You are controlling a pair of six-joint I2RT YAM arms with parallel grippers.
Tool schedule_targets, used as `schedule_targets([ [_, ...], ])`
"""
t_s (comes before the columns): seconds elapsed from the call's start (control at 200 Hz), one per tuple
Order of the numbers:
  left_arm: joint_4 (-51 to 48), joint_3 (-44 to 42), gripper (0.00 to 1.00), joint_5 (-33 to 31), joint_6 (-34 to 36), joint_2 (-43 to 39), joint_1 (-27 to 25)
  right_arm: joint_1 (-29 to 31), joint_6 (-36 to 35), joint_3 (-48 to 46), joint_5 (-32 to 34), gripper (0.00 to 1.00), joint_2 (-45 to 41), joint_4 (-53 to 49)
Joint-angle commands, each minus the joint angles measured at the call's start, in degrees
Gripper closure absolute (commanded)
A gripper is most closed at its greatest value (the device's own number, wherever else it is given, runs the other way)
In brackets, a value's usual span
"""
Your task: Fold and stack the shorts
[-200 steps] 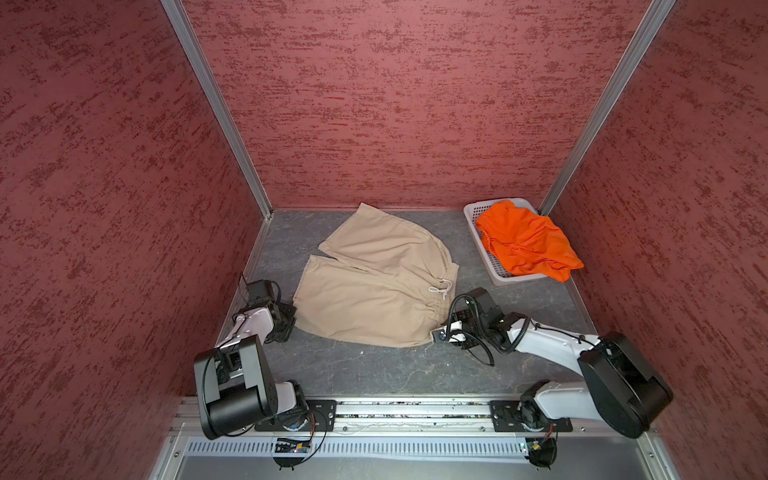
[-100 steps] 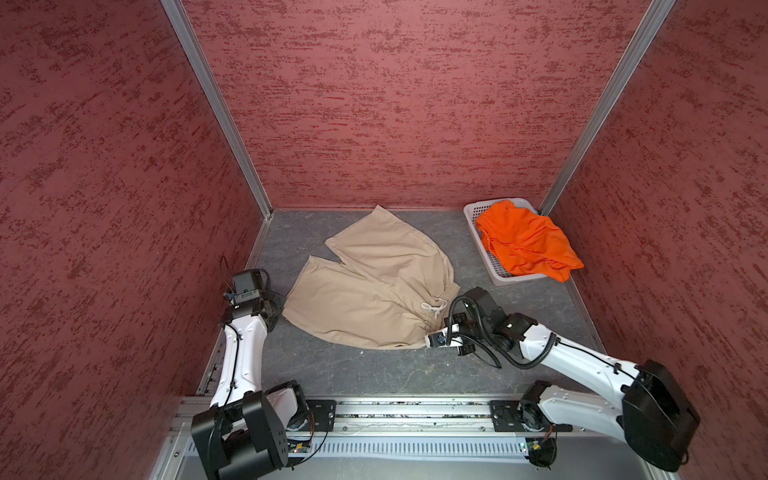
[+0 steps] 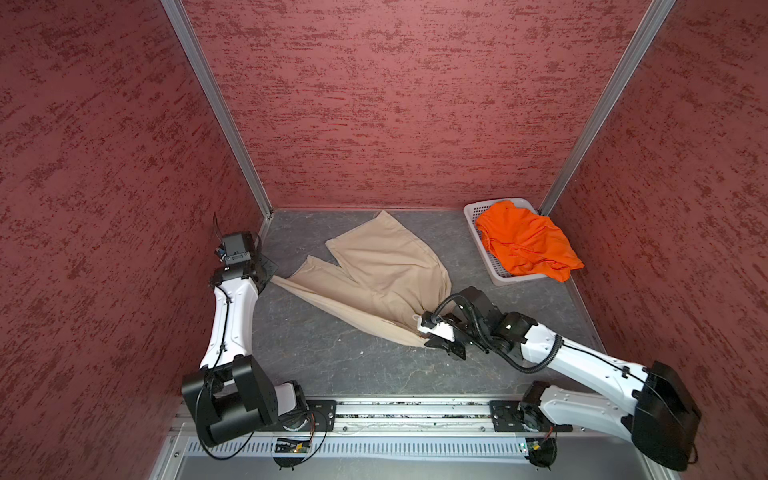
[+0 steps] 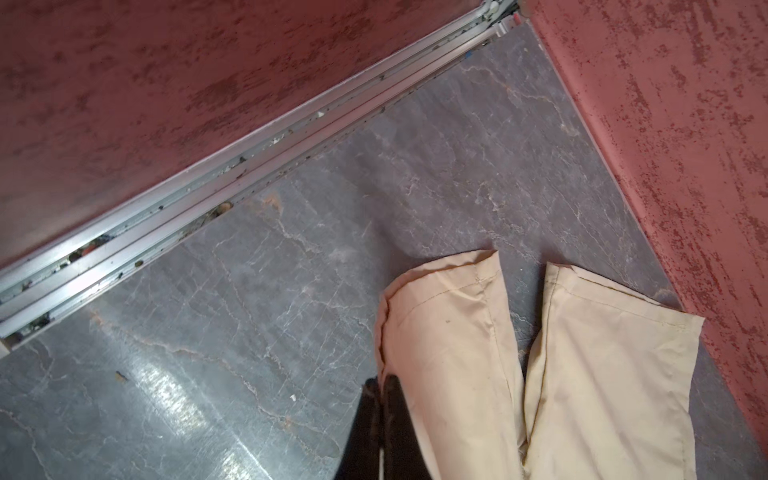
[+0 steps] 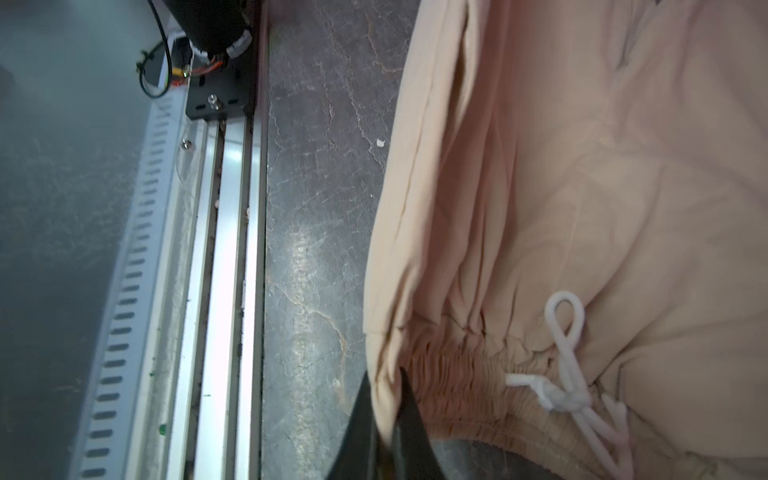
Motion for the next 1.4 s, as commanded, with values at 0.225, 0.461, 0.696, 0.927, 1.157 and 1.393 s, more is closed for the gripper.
schedule_targets([
  [0.225,1.2,23.6,1.00,-10.4,8.9,14.1,-11.2,0.0,25.8,-2.3,-5.2,1.00,-8.8,6.7],
  [0.461,1.0,37.2,1.00,-14.5,14.4,23.9,-18.2,-1.9,41.6,-5.4,-11.0,1.00,-9.7,14.5],
  [0.696,-1.2,52.4,1.00,-16.9,18.7,35.5,-23.1,-5.7,55.9,-10.2,-13.7,1.00,-9.4,22.0],
  [0.927,-2.5,64.4,1.00,-18.7,22.3,44.4,-25.9,-8.8,65.4,-15.4,-16.4,1.00,-9.2,30.1],
  [1.157,-1.6,71.8,1.00,-19.5,24.3,50.5,-28.5,-10.0,70.4,-19.1,-17.6,1.00,-8.5,33.6],
  [1.393,3.3,72.9,1.00,-20.3,26.7,51.4,-31.4,-11.1,74.0,-22.3,-16.8,1.00,-11.0,34.6],
])
